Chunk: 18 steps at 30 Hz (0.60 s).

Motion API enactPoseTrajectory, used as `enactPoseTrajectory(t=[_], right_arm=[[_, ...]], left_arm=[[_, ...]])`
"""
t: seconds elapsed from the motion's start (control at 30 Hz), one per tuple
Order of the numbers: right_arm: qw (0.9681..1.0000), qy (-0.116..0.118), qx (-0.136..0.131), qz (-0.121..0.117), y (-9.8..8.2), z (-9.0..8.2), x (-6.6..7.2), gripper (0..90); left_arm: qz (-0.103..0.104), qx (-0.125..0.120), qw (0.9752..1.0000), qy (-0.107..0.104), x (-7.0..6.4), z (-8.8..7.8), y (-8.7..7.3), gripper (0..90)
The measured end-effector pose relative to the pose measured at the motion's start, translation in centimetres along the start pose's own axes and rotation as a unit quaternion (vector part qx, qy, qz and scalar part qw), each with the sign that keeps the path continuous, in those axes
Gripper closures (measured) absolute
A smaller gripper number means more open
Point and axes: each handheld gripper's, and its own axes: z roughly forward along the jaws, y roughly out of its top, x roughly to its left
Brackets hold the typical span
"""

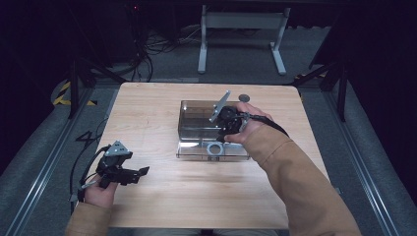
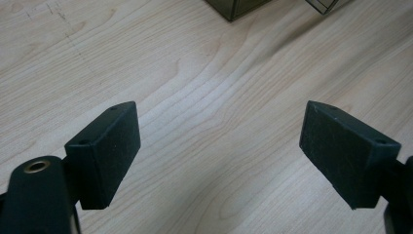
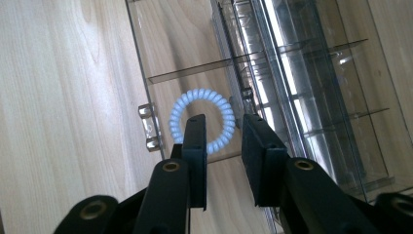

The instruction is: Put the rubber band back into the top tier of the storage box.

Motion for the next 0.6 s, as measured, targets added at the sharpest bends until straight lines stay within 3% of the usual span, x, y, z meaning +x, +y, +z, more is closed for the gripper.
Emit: enactPoseTrajectory(t=[0.47,0.6], right_arm=[[0.9994,-0.013,-0.027,0.017,-2.8,-2.3,0.3,71.4],[0.9987,-0.018,-0.039,0.029,-4.4,-3.5,0.2,71.4]], left_arm=[[-0.002,0.001,1.0,0.001,0.0,0.0,-0.1,15.7],[-0.006,-0.001,1.0,0.005,0.0,-0.3,-0.4,15.7]])
